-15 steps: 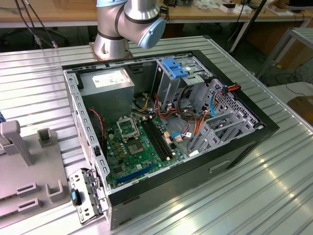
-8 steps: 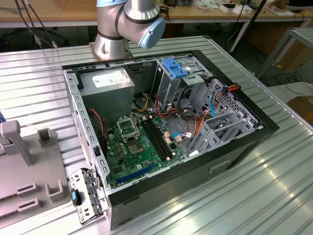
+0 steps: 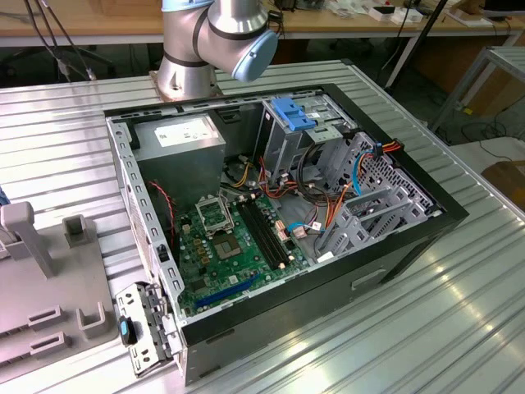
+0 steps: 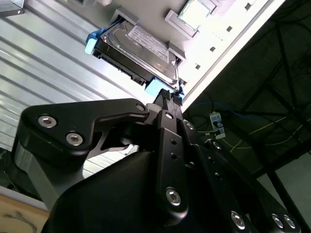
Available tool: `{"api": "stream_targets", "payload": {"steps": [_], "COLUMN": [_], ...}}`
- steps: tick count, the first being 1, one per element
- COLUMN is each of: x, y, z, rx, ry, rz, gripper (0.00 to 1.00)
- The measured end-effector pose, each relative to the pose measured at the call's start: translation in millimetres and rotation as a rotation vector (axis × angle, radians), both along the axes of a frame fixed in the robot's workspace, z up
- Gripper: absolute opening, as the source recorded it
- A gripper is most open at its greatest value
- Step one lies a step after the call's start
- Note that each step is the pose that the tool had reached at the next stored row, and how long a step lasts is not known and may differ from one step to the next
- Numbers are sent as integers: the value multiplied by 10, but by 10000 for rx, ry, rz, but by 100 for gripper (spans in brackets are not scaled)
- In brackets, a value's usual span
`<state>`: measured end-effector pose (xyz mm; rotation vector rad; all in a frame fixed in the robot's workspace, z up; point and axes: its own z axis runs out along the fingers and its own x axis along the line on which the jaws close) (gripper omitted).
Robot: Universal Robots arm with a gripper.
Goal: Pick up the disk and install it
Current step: 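Pick up the disk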
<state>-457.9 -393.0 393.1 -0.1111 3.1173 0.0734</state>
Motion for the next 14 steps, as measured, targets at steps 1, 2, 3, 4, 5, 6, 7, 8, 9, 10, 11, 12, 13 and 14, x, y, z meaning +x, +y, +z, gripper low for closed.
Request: {"api": "stream_targets", "payload": {"steps": [1,2,3,4,5,6,7,8,9,10,11,12,13,14], "x": [0,0,0,0,0,0,0,0,0,0,0,0,0,0], "y": [0,0,0,0,0,0,0,0,0,0,0,0,0,0], "z": [0,0,0,0,0,0,0,0,0,0,0,0,0,0], "rx": [0,0,0,0,0,0,0,0,0,0,0,0,0,0], "ry": [0,0,0,0,0,0,1,0,0,0,0,0,0,0], "rz": [111,295,501,681,827,925,1082,1412,1569,1667,1790,1953,2068,2226], "gripper": [11,11,11,11,11,11,11,11,11,11,11,11,11,11]}}
